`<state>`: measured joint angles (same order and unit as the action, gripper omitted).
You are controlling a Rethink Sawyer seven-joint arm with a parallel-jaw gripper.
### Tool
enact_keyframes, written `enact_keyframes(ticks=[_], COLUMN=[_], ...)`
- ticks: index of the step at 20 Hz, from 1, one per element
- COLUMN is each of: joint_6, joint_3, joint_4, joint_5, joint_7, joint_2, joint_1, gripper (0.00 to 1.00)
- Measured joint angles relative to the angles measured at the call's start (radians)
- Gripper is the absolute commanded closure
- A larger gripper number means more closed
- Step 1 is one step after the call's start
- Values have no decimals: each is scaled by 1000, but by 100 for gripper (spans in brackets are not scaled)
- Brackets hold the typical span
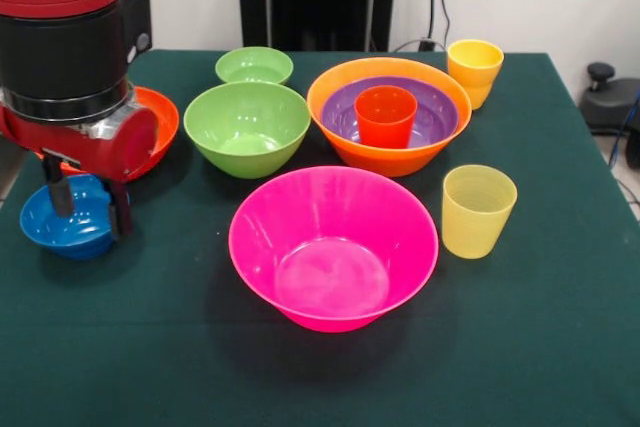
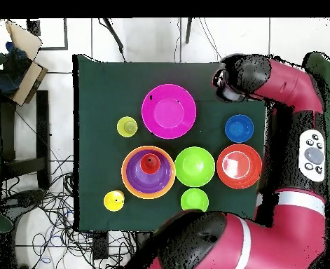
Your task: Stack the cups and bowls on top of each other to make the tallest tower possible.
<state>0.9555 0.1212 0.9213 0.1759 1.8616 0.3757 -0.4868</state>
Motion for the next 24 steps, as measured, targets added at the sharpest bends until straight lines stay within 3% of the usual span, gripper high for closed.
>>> enact_keyframes(ticks=[10,15,24], joint_6=[-103,-221,-333], joint_3=[26,29,29], joint_4=[185,289,350], joint_5=[6,16,54], joint_7=[0,0,0], joint_2=[27,39,49], joint_1=[-63,-63,-43], gripper=[0,0,0])
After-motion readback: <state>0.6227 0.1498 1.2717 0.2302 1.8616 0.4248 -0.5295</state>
